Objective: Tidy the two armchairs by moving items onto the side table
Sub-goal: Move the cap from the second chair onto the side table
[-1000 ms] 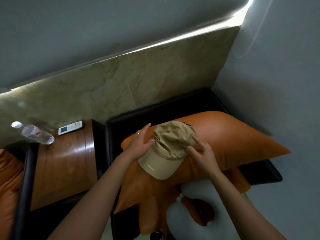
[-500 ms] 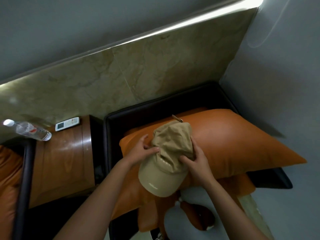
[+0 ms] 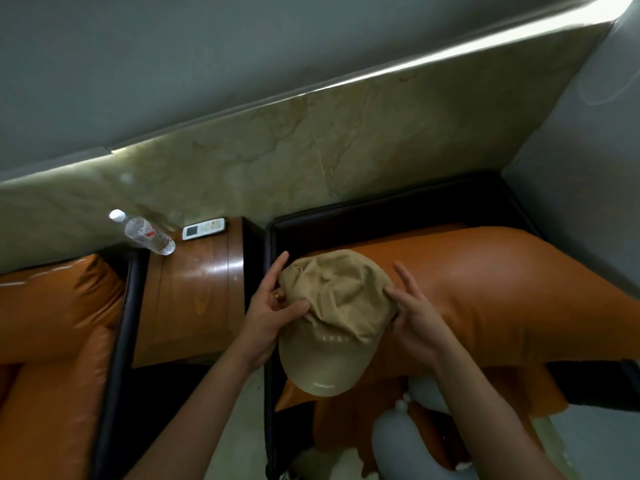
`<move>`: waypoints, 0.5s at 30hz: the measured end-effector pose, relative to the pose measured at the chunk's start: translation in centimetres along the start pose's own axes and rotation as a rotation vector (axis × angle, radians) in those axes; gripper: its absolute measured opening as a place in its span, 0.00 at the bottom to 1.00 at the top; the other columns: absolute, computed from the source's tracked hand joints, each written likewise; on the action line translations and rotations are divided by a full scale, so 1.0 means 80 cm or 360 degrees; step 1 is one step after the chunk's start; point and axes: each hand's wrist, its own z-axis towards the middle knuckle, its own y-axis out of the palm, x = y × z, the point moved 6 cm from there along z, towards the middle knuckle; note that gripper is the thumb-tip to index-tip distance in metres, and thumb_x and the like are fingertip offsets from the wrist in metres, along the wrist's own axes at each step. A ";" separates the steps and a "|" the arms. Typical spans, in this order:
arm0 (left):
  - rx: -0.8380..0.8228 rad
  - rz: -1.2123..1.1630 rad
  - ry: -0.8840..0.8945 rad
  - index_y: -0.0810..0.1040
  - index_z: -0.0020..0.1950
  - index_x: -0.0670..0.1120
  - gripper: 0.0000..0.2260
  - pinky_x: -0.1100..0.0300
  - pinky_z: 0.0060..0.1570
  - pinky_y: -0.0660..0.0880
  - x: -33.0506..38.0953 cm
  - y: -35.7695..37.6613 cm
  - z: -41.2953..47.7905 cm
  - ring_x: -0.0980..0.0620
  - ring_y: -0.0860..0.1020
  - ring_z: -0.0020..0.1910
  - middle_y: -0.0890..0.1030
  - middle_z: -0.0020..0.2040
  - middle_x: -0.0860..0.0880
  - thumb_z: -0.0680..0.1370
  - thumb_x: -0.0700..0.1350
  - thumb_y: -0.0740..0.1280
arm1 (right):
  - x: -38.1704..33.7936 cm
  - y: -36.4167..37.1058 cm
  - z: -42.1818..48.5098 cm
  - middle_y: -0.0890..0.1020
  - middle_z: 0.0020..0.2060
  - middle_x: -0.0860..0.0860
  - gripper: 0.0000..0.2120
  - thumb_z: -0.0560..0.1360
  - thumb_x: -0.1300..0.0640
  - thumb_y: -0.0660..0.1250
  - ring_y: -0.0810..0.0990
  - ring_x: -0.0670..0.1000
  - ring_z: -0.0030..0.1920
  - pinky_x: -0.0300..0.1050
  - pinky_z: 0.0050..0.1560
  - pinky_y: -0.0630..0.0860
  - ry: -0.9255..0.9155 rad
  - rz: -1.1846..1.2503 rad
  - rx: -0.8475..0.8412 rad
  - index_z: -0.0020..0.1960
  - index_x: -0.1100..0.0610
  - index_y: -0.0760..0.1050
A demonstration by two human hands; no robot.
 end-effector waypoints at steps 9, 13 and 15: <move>-0.0019 -0.0379 0.0198 0.75 0.72 0.46 0.31 0.57 0.58 0.79 0.074 -0.166 -0.077 0.48 0.80 0.62 0.80 0.67 0.41 0.71 0.50 0.79 | 0.017 0.162 -0.020 0.84 0.52 0.55 0.22 0.73 0.65 0.68 0.84 0.51 0.52 0.44 0.50 0.82 -0.0698 0.0040 -0.0122 0.64 0.51 0.79; -0.0133 0.0037 0.0240 0.80 0.67 0.49 0.24 0.59 0.57 0.79 0.096 -0.222 -0.116 0.49 0.81 0.60 0.83 0.63 0.42 0.71 0.46 0.77 | 0.054 0.225 -0.026 0.81 0.64 0.55 0.25 0.74 0.64 0.69 0.80 0.54 0.64 0.44 0.57 0.80 -0.0675 -0.0288 -0.0261 0.70 0.52 0.76; -0.0054 0.0239 0.0319 0.85 0.59 0.51 0.16 0.60 0.52 0.79 0.111 -0.245 -0.130 0.50 0.83 0.55 0.86 0.56 0.45 0.71 0.46 0.76 | 0.071 0.256 -0.032 0.79 0.66 0.51 0.30 0.71 0.60 0.75 0.79 0.53 0.66 0.43 0.58 0.79 -0.0631 -0.0642 -0.0350 0.72 0.49 0.74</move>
